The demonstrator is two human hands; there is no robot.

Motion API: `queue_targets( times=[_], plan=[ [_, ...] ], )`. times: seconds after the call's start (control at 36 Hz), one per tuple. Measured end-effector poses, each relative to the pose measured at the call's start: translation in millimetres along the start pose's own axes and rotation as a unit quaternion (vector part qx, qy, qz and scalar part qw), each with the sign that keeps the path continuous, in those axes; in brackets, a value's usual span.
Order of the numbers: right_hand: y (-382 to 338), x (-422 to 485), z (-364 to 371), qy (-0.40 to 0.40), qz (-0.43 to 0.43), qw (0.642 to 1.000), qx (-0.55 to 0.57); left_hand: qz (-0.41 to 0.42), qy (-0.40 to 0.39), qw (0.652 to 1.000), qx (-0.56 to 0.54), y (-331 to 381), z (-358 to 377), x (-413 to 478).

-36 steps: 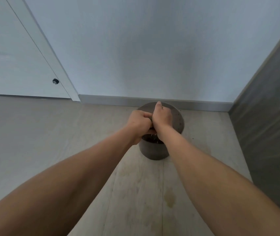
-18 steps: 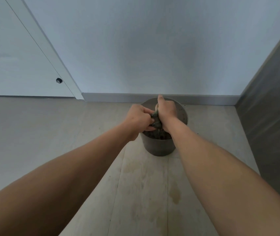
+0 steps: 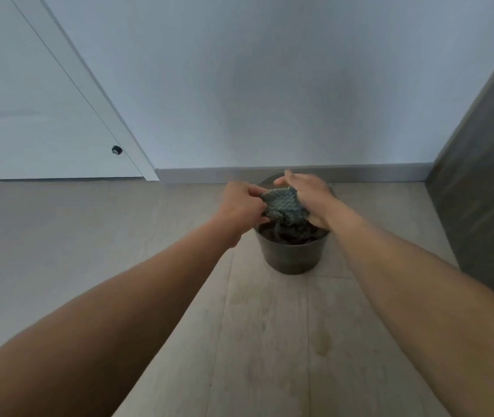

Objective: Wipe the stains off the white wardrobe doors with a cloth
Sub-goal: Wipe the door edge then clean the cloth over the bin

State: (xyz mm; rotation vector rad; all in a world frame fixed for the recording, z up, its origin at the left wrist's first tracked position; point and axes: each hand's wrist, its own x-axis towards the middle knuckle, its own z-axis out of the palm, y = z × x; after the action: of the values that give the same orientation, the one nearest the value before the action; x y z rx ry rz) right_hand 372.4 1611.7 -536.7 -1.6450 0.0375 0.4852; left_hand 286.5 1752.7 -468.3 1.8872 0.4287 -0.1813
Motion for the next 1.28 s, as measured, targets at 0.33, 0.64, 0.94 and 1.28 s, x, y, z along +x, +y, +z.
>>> queue_targets(
  times=[0.33,0.64,0.94,1.28],
  plan=[
    [-32,-32,-26,-0.107,-0.067,0.980,-0.157,0.066,0.074,0.995,0.027,18,17,19],
    [-20,-34,-15,0.017,0.007,0.963,0.268,-0.104,-0.094,0.977,-0.159,13,33,3],
    [4,-34,-37,-0.004,0.107,0.853,0.510,-0.105,-0.038,0.984,-0.140,13,29,-9],
    [-26,-52,9,0.070,0.061,0.983,0.156,0.015,0.029,0.995,0.090,15,38,-2]
  ],
)
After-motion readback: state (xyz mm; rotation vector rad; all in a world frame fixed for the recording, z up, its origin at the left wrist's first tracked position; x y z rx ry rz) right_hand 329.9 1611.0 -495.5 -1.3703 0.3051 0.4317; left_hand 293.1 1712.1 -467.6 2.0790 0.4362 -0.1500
